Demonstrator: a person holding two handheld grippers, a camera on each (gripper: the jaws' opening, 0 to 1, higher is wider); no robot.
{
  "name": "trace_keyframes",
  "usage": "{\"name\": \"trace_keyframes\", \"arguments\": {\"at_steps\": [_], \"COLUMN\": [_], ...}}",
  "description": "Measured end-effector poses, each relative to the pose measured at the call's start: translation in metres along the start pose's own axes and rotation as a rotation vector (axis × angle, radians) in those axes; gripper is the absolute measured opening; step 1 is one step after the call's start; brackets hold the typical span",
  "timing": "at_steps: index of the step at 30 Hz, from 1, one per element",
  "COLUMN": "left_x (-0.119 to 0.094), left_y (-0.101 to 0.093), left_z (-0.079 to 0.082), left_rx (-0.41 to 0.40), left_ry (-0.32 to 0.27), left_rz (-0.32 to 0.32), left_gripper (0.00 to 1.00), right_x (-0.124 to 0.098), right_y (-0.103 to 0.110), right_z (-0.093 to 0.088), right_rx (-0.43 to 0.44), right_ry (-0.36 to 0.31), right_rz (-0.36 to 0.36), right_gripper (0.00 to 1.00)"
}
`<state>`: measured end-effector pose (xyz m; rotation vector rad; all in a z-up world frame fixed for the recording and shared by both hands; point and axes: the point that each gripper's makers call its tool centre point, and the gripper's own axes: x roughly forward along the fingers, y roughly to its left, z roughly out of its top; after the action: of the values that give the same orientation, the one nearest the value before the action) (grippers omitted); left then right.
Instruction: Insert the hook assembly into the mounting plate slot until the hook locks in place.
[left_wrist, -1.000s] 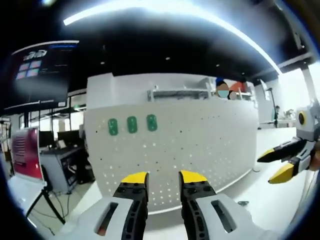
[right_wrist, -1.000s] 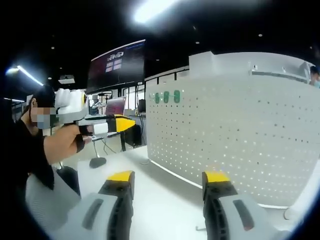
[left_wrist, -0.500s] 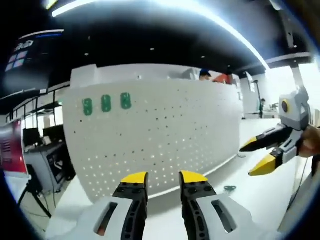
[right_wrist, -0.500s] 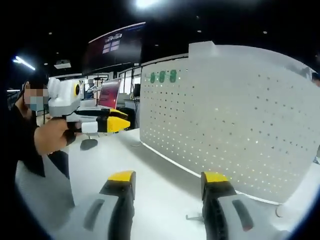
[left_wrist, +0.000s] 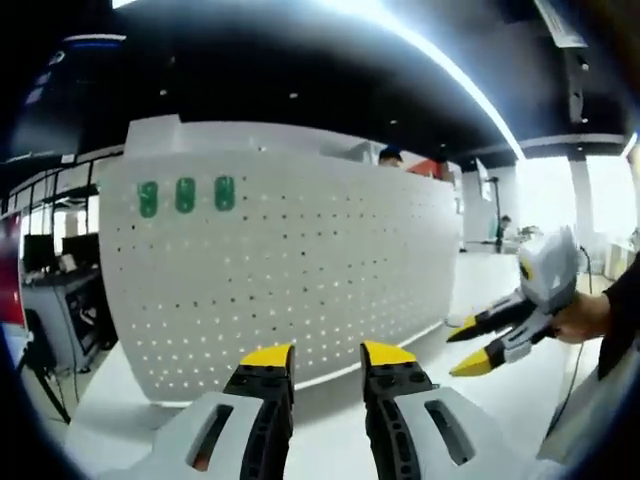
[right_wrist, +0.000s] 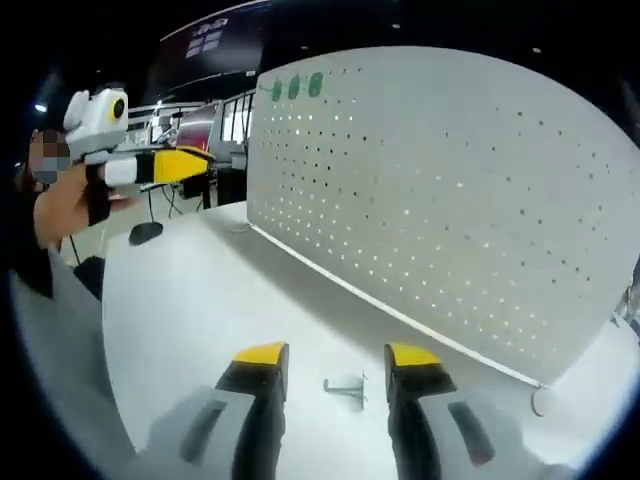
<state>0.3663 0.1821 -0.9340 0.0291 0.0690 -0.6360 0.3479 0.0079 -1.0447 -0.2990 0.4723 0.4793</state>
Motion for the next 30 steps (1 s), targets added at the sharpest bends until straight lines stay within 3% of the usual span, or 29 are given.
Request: {"name": "trace_keyframes", "arguments": {"at_steps": [8, 12, 17, 30], "left_x": [0.001, 0.002, 0.003, 0.004], "left_y": [-0.008, -0.010, -0.013, -0.016], "left_z": [0.001, -0.001, -0.004, -0.005], "left_rx": [0.019, 0.026, 0.035, 0.049], "left_ry": [0.001, 0.008, 0.020, 0.029], "left_rz": [-0.024, -0.033, -0.045, -0.063], "left_gripper": [0.26, 0.24, 0.23, 0.20], "right_x": [0.026, 0.037, 0.049, 0.064], "right_y": [-0.005, -0.010, -0.016, -0.017], "right_z": [-0.022, -0.035, -0.042, -0.055], "right_rx": [-0.082, -0.171, -0.142, -0.172], "right_ry": [0.113, 0.171, 0.204, 0.277], "right_rz": [0.027, 0.020, 0.028, 0.043], "right_gripper": [0.25, 0.19, 0.15, 0.05]}}
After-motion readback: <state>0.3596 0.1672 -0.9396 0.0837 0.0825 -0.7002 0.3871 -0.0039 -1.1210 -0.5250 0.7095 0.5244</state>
